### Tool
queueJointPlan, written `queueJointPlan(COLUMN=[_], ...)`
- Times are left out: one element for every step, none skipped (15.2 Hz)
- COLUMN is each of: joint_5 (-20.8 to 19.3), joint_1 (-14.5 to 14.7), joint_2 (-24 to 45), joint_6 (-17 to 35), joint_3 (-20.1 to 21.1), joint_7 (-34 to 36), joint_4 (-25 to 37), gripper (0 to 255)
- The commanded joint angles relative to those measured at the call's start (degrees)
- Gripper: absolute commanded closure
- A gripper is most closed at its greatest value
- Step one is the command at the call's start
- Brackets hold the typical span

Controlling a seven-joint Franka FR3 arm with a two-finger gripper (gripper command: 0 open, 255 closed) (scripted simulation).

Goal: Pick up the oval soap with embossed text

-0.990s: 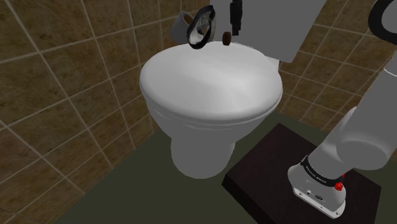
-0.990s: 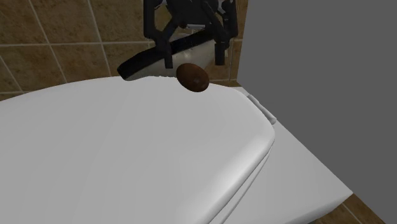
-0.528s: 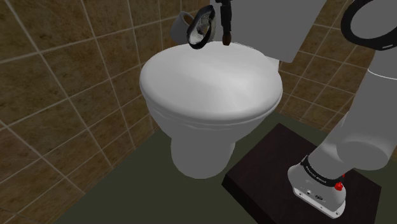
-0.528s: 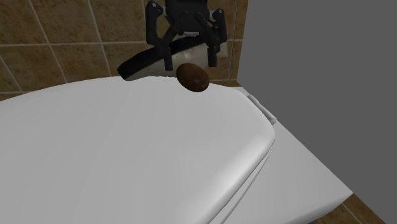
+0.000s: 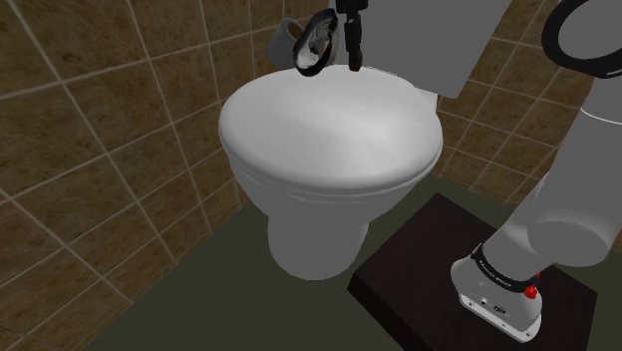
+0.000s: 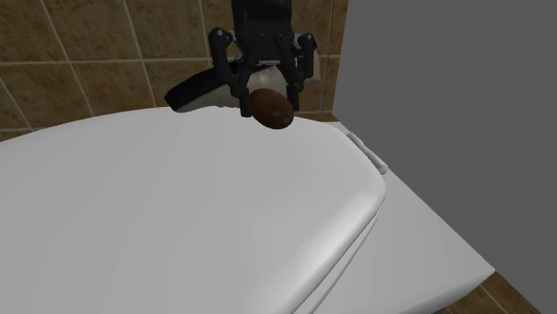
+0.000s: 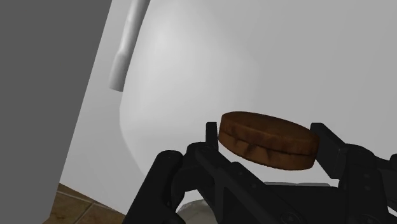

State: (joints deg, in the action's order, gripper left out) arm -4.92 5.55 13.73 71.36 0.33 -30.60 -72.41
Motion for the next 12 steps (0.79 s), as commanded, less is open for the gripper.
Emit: queueJointPlan(joint_5=[0.0, 0.0, 0.0, 0.0, 0.0, 0.0, 0.0, 0.0, 0.0, -0.1, -0.1, -0.2], joint_1=[0.0, 0.0, 0.0, 0.0, 0.0, 0.0, 0.1, 0.1, 0.1, 0.1, 0.1, 0.1], joint_2=[0.0, 0.0, 0.0, 0.0, 0.0, 0.0, 0.4, 0.8, 1.2, 1.7, 2.2, 2.7], joint_6=[0.0, 0.0, 0.0, 0.0, 0.0, 0.1, -0.8, -1.8, -2.8, -3.8, -4.8, -5.9], joint_3=[0.0, 0.0, 0.0, 0.0, 0.0, 0.0, 0.0, 0.0, 0.0, 0.0, 0.0, 0.0], joint_7=[0.0, 0.0, 0.0, 0.0, 0.0, 0.0, -0.1, -0.1, -0.2, -0.3, -0.4, -0.5], joint_4=[-0.1, -0.1, -0.2, -0.2, -0.2, -0.2, 1.1, 2.5, 3.9, 5.4, 6.9, 8.5], gripper=[255, 255, 255, 255, 255, 255, 255, 255, 255, 255, 255, 255])
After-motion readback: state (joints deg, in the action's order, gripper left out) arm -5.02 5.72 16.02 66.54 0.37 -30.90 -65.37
